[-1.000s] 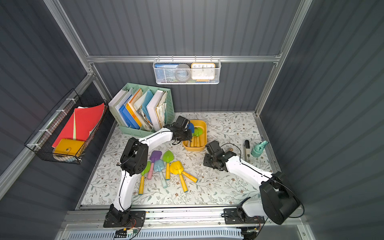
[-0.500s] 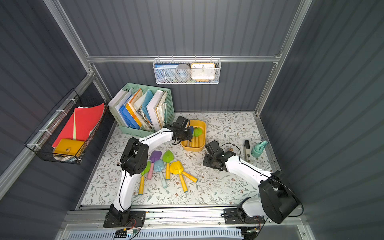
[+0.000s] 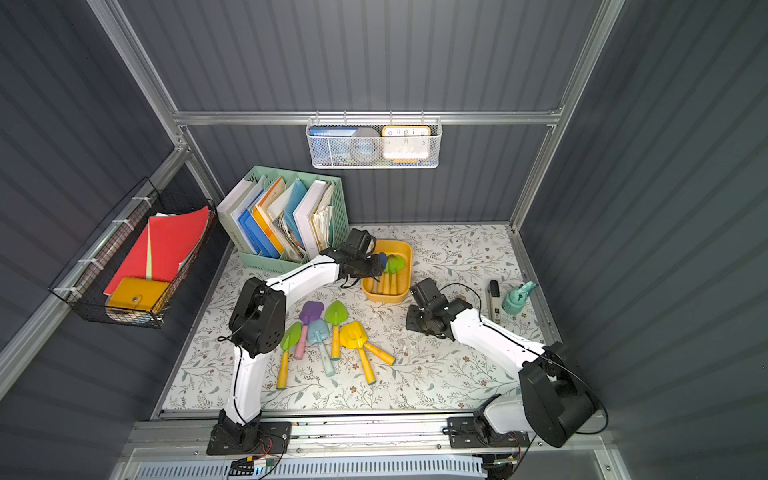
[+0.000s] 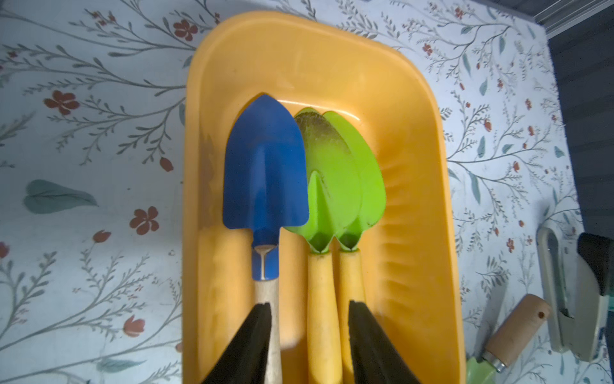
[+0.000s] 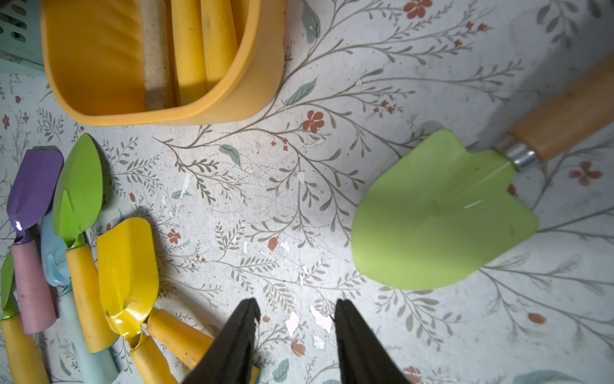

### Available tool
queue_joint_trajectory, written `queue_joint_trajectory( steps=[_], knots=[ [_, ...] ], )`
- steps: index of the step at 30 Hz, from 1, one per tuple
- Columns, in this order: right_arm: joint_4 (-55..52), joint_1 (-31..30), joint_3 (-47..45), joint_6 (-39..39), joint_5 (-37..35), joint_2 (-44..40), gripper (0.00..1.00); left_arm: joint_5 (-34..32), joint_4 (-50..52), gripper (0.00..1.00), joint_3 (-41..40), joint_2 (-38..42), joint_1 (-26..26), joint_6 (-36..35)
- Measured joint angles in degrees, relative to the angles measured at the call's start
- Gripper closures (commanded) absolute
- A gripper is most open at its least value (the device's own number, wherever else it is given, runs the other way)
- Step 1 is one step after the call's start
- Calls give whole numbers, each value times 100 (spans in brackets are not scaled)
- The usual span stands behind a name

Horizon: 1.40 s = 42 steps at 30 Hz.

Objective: Put the shovel into the storage box
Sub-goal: Place the shovel in the storage box, then pick up the shovel from the center of the board.

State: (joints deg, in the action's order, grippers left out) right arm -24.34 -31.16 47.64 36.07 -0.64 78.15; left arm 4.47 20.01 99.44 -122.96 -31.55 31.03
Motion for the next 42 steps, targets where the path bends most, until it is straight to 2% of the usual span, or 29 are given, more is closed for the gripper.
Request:
queue_joint_trajectory(
  steps=[9,14,23,32,42],
  knots=[
    [-184,0,103,-205,50,-107,45,20,-455,49,-1226,1126,0,26],
    [-302,0,103,-264,0,-234,43,22,-654,44,-1978,1528,0,74],
    [-396,-26,116,-422,256,-341,43,-4,-835,42,-3108,2474,0,210],
    [-225,-715,116,-503,501,-374,49,-118,-1097,44,-4323,3558,-2,522],
    [37,-1410,175,-256,560,153,45,-365,-1003,42,-5226,4498,-2,866]
  ],
)
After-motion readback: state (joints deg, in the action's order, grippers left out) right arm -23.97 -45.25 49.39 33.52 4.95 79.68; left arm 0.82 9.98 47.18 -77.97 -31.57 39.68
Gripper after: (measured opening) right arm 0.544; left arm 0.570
